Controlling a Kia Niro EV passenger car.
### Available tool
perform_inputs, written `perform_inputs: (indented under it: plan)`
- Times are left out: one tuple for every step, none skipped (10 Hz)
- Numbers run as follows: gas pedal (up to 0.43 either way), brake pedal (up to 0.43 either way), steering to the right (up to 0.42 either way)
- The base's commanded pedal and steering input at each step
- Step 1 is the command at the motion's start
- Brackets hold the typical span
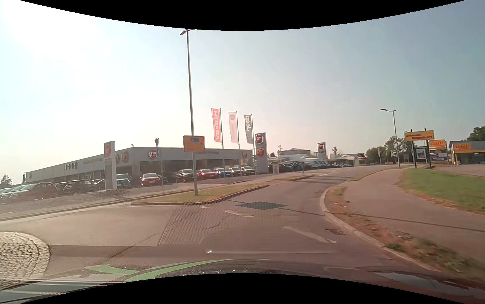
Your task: Follow the waypoints while adhering to traffic rules and regulations
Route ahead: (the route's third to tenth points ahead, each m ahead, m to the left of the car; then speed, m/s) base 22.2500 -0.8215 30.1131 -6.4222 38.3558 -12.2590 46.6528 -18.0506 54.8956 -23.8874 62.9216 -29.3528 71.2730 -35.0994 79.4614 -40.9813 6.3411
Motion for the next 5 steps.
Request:
perform_inputs:
  plan:
    - [0.11,0.0,-0.109]
    - [0.11,0.0,-0.061]
    - [0.11,0.0,-0.008]
    - [0.118,0.0,0.036]
    - [0.15,0.0,0.068]
